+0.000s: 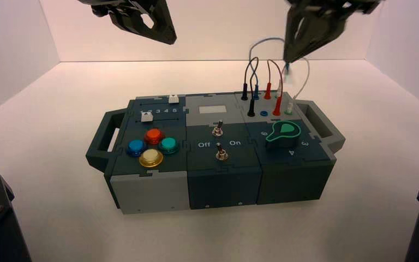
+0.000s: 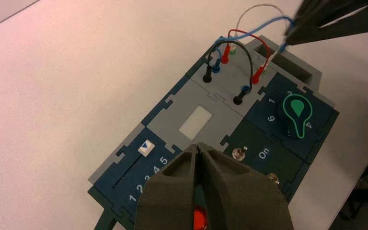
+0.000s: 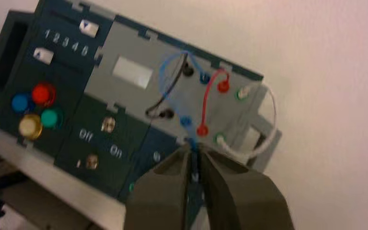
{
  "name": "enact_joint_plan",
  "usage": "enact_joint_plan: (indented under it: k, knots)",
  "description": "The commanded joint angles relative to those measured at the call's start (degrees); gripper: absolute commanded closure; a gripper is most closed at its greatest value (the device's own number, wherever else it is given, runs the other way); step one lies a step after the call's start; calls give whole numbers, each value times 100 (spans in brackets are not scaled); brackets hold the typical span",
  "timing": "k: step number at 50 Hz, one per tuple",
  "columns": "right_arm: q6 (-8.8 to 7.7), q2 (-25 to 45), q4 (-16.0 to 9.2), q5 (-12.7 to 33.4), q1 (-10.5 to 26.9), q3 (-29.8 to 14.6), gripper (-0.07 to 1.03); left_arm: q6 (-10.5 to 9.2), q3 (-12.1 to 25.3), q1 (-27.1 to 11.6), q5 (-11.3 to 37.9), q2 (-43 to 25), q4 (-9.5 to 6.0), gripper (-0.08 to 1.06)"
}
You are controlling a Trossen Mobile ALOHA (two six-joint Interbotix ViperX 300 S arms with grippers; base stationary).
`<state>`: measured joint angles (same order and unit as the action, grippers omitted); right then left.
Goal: Pull the blue wire.
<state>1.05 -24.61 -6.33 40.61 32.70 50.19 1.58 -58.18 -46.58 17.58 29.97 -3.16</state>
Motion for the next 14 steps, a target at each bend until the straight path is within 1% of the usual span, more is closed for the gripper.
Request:
enact_joint_plan:
  k: [1,2,14]
  knots:
    - [26,-281,-18,316,0,-88,66,35,202,-18,-62,70,9,100]
    - [35,-316,-18,352,0,-97,64,35,202,-18,-62,62,9,100]
    - [44,-765,-18,369,0,-53,63,79,202,-9,-70,62,9,100]
